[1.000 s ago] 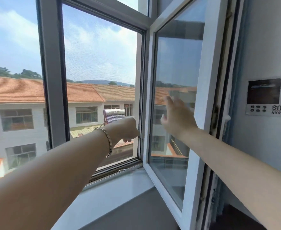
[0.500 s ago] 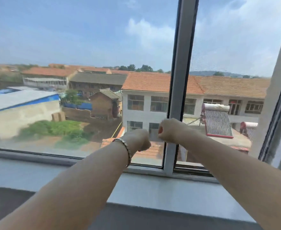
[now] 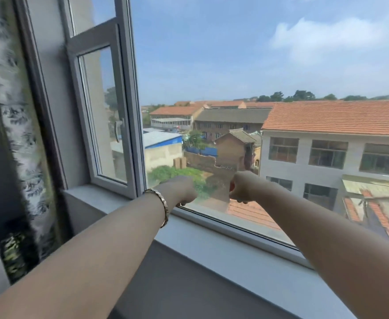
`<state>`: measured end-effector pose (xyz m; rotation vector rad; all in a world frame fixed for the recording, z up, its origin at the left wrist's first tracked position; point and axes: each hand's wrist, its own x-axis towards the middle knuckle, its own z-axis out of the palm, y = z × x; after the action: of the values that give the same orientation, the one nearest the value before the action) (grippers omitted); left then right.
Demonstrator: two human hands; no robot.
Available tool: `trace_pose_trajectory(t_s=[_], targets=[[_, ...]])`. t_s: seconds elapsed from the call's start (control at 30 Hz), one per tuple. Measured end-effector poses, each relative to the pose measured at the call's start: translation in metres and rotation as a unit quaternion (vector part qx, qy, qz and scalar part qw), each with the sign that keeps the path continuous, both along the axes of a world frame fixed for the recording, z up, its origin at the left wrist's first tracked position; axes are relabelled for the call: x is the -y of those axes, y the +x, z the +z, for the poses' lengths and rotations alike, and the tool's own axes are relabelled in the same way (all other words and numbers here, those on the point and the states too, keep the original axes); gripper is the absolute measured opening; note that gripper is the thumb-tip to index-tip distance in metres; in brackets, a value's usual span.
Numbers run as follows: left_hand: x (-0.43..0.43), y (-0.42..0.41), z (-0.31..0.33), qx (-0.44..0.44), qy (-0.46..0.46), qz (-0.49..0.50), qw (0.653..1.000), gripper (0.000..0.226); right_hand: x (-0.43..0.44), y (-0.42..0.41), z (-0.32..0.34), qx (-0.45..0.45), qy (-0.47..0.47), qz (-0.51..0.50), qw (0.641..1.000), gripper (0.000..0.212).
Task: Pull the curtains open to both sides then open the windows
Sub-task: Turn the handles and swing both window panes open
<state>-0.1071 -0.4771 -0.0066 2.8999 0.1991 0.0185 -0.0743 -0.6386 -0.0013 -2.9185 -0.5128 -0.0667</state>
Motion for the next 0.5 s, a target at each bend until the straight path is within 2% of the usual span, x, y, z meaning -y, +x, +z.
trace_pose_trajectory(t_s=[0.13, 0.23, 0.33, 0.5], targets=[[-0.09, 0.023, 0.007, 0.006, -0.036, 0.039, 0.999, 0.02, -0.087, 0.041, 0.019, 0.024, -0.008, 0.035, 0.999, 0.022], [-0.152, 0.049, 0.013, 0.027, -0.062, 0.075, 0.995, 0.033, -0.145, 0.078, 0.029, 0.039, -0.017, 0.054, 0.998, 0.022], [-0.207, 0.084, 0.013, 0.051, -0.075, 0.102, 0.991, 0.018, -0.198, 0.119, 0.027, 0.05, -0.017, 0.076, 0.996, 0.023], [-0.288, 0.15, 0.007, 0.073, -0.06, 0.154, 0.984, 0.023, -0.278, 0.202, 0.021, 0.099, -0.032, 0.091, 0.99, 0.024]])
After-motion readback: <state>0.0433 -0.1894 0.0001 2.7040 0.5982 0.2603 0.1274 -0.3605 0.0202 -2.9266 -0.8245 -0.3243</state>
